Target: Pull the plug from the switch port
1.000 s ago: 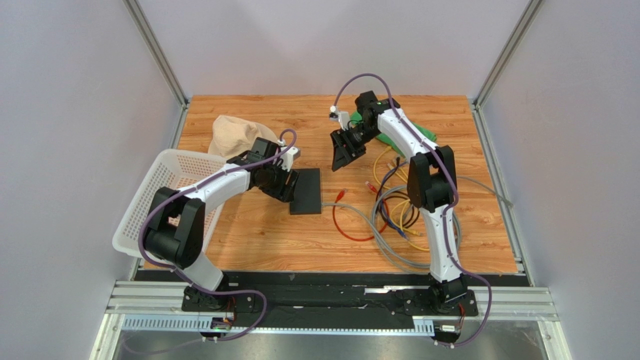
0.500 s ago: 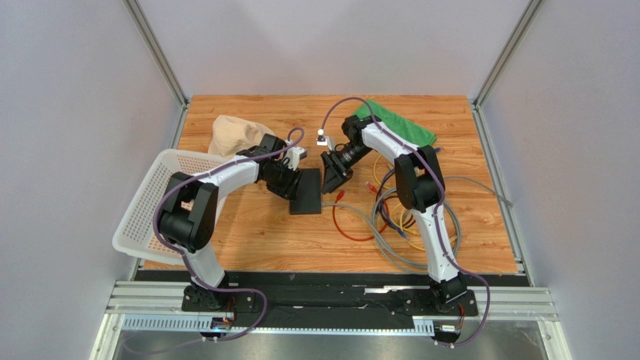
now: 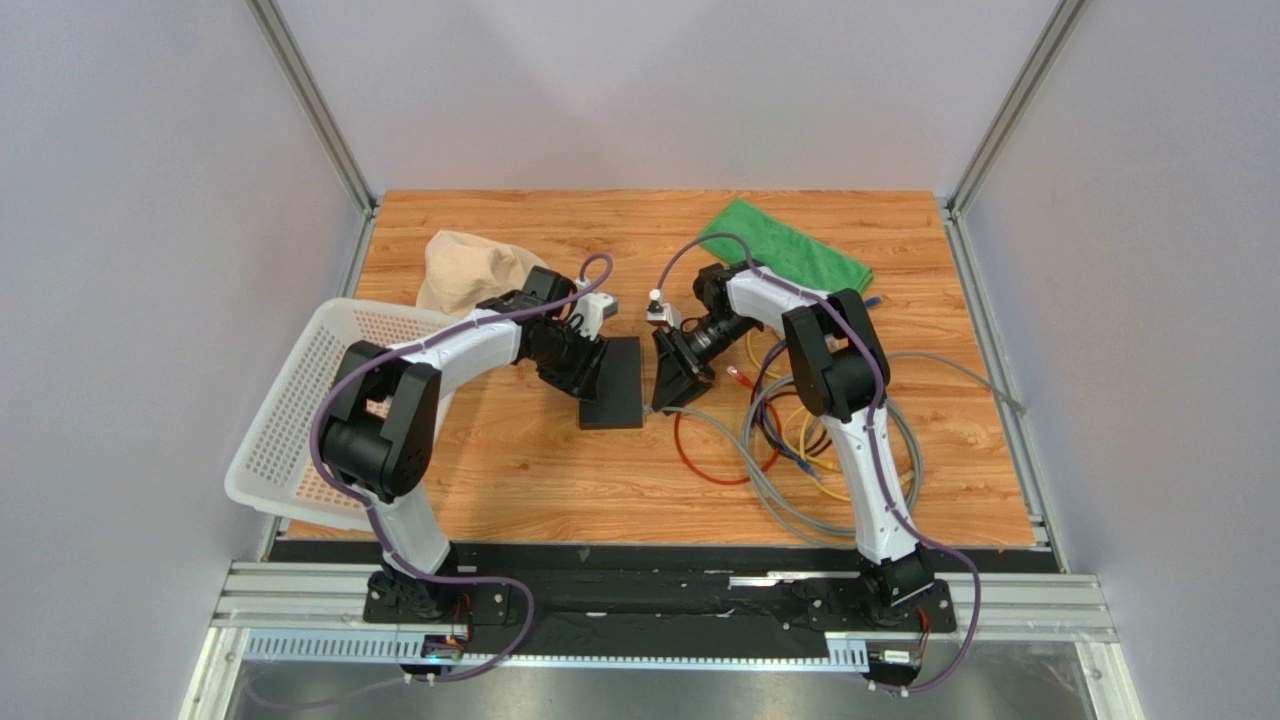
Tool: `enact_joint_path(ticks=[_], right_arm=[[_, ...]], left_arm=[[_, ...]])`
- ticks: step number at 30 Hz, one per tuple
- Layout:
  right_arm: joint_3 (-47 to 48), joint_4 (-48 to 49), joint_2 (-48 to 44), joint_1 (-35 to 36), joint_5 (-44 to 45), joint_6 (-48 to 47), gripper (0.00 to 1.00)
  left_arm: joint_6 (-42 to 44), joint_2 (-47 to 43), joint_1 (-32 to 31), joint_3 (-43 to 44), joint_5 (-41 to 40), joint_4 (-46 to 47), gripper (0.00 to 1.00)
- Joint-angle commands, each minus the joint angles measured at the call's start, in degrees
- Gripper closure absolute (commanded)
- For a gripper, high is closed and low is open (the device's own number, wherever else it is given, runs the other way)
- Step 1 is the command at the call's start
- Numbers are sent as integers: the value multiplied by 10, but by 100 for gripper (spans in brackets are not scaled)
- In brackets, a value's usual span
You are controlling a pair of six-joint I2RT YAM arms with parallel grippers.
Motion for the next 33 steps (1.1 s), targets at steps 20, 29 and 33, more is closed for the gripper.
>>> enact_joint_path(ticks=[20, 29, 33], right_arm=[[20, 111, 39, 15, 60, 53, 54], [25, 104, 45, 18, 50, 45, 57], [34, 95, 51, 21, 47, 38, 60]], left_arm=[[20, 14, -15, -9, -31, -6, 50], [23, 18, -19, -7, -30, -6, 50], [23, 17, -21, -6, -32, -6, 50]])
